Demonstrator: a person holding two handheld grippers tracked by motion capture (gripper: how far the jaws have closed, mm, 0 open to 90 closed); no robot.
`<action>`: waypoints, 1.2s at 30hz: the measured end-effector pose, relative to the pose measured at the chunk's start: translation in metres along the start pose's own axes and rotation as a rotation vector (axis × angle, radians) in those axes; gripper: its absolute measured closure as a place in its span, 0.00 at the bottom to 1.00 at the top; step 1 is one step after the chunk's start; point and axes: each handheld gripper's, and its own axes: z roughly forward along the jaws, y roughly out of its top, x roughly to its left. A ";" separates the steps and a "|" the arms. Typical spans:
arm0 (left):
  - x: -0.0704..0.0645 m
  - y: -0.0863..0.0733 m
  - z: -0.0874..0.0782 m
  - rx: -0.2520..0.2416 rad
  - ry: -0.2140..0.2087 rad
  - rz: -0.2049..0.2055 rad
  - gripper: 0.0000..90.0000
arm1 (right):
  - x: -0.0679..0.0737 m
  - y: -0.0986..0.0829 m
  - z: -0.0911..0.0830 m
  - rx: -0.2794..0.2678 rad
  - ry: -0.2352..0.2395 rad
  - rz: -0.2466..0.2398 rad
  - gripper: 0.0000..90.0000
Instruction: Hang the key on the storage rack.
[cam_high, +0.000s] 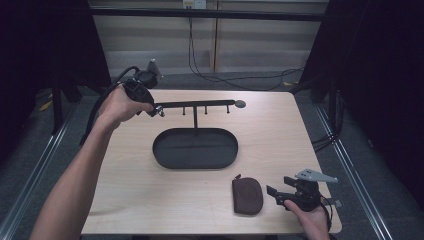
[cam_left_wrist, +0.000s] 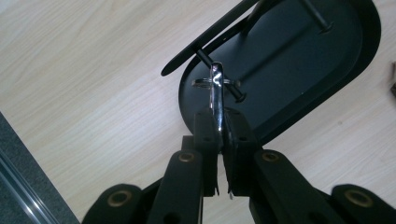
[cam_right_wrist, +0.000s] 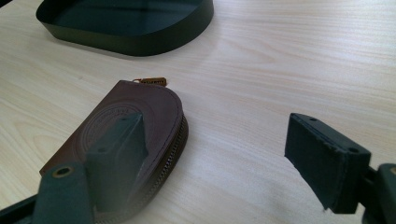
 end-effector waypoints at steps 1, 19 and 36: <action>0.001 0.000 0.001 0.001 0.002 -0.002 0.95 | 0.000 0.000 0.000 0.001 0.001 0.000 0.23; 0.012 -0.018 0.017 -0.022 -0.056 -0.024 0.92 | 0.000 0.000 0.001 0.001 -0.001 -0.003 0.23; 0.019 -0.062 0.017 -0.227 -0.161 -0.054 0.77 | 0.000 0.001 0.002 0.004 -0.001 -0.002 0.23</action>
